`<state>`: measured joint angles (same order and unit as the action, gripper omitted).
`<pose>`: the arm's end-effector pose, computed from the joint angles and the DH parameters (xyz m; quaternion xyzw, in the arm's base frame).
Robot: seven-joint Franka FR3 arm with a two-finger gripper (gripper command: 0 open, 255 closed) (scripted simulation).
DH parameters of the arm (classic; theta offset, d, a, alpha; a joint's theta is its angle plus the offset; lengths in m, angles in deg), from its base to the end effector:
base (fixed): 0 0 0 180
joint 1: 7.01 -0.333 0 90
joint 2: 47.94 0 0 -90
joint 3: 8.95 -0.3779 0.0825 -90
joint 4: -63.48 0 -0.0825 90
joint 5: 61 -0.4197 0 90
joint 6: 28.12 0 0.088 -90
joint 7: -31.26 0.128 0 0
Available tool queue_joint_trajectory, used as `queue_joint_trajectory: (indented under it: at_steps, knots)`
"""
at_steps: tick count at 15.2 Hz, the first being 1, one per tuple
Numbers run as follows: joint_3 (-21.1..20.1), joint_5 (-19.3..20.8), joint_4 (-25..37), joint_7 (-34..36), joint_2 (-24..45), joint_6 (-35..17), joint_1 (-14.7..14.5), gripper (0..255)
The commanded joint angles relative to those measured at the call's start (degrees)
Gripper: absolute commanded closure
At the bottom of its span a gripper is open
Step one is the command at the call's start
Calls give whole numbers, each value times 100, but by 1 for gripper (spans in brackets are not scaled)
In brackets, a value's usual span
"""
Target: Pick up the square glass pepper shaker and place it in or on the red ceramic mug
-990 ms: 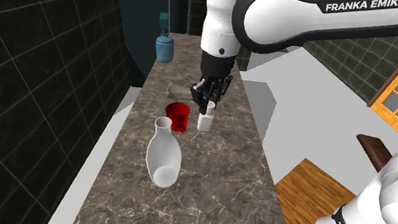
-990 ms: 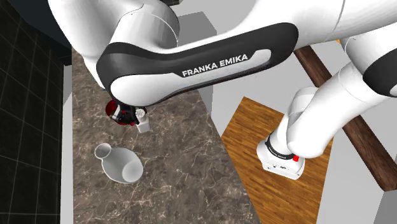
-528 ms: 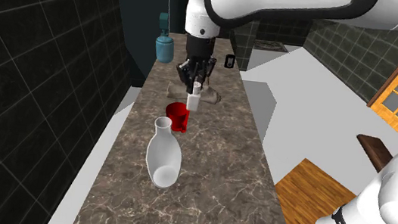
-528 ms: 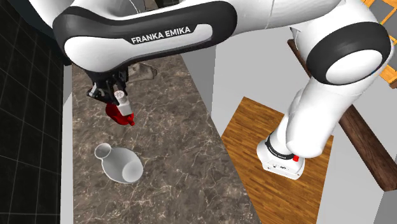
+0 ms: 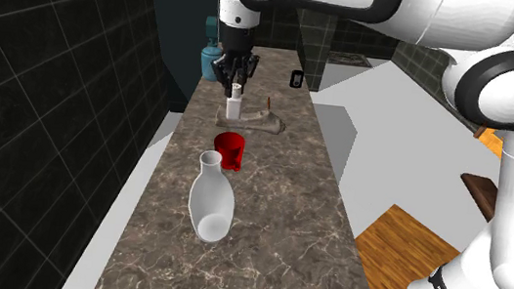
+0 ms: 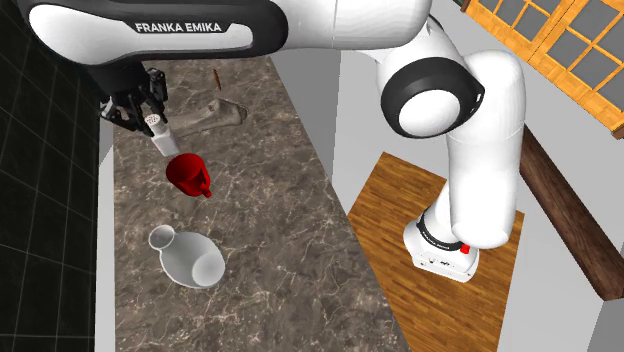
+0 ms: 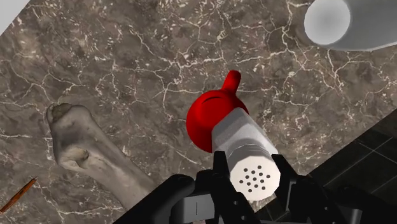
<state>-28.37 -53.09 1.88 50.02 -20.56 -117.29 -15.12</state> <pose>0.7004 0.2673 0.6058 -0.9983 -0.0558 -0.0093 0.0121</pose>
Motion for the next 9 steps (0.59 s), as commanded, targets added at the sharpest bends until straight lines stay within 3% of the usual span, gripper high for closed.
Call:
queue_joint_trajectory:
  at_steps: [1,9]
  knots:
    - [22,42,134,-19,167,-29,-19,255]
    - [18,-13,-818,-10,-38,-774,111,255]
